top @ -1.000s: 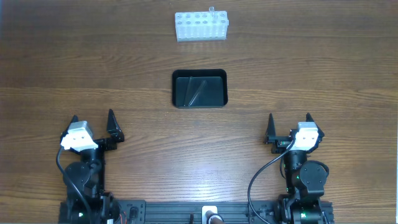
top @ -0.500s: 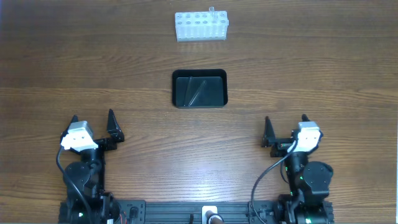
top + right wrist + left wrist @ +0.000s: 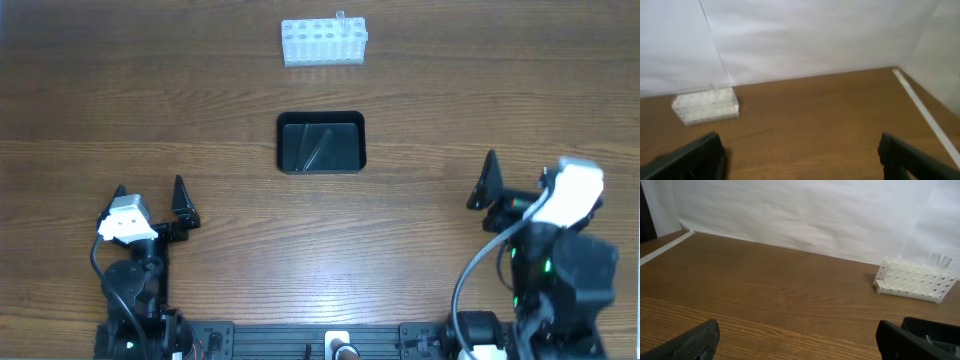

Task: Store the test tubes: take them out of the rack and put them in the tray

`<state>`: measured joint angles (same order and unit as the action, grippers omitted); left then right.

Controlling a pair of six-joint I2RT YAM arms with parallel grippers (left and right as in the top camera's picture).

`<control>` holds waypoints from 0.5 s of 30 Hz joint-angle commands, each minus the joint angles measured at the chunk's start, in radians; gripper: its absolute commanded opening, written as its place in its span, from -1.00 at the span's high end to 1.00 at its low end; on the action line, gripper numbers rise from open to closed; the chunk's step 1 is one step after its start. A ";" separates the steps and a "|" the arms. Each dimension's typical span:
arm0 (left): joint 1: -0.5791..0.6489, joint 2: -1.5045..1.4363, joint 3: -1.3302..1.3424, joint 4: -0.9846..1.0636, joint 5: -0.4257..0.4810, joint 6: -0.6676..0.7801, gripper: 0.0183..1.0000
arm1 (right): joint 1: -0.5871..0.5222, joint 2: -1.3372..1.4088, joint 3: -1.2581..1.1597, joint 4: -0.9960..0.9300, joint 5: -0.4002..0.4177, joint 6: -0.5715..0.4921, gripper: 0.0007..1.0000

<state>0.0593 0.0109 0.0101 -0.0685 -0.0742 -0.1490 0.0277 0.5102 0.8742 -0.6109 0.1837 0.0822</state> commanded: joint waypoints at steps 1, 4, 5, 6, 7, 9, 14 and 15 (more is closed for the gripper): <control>0.002 -0.008 -0.004 0.000 0.014 0.015 -0.99 | 0.007 0.194 0.198 -0.077 -0.025 0.007 -0.98; 0.002 -0.008 -0.004 0.000 0.014 0.015 -1.00 | 0.028 0.293 0.300 -0.090 -0.140 0.007 -0.99; 0.002 -0.008 -0.004 0.000 0.014 0.015 -0.99 | 0.048 0.322 0.328 -0.089 -0.187 0.007 -0.98; 0.002 -0.008 -0.004 0.000 0.014 0.015 -0.99 | 0.066 0.345 0.349 -0.089 -0.214 0.008 -0.98; 0.002 -0.008 -0.005 0.000 0.014 0.015 -1.00 | 0.082 0.371 0.373 -0.089 -0.238 0.007 -0.99; 0.002 -0.008 -0.004 0.000 0.014 0.015 -1.00 | 0.102 0.424 0.415 -0.089 -0.262 0.007 -0.98; 0.002 -0.008 -0.004 0.000 0.014 0.015 -0.99 | 0.147 0.565 0.509 -0.064 -0.273 0.029 -0.99; 0.002 -0.008 -0.004 0.000 0.014 0.015 -1.00 | 0.157 0.591 0.526 -0.064 -0.271 0.027 -0.99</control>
<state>0.0593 0.0109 0.0101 -0.0685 -0.0738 -0.1490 0.1596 1.0420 1.3483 -0.6796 -0.0521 0.0948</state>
